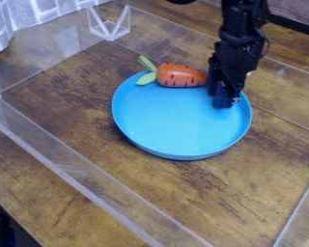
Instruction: Put the carrot in the blue tray
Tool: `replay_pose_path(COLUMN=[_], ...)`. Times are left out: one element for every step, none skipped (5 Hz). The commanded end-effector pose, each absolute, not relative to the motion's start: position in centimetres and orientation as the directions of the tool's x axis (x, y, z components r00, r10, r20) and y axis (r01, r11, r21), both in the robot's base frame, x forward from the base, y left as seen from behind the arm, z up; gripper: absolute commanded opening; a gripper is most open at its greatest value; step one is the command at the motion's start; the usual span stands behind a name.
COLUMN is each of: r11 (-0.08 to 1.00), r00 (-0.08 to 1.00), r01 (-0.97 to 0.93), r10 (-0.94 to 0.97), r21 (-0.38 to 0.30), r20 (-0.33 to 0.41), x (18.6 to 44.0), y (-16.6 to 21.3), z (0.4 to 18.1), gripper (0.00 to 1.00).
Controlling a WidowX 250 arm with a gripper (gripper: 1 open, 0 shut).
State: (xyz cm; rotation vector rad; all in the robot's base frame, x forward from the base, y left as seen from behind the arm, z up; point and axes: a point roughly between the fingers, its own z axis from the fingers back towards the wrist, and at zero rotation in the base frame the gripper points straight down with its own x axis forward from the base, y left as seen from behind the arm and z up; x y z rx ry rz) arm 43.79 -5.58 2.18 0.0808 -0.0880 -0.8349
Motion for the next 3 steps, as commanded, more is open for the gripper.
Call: replay_pose_path(r11=[0.669,0.677,0.684], r00=[0.669,0.675,0.681], r01=[0.738,0.731,0.723], r10=[-0.743,-0.736,-0.729], r21=[0.091,0.092,0.094], r20=[0.041,0.053,0.064], x=[43.09,43.03,42.98], y=[-5.36,-5.41,-5.46], z=[2.12,2.51,2.90], gripper=[1.00,1.00,1.00])
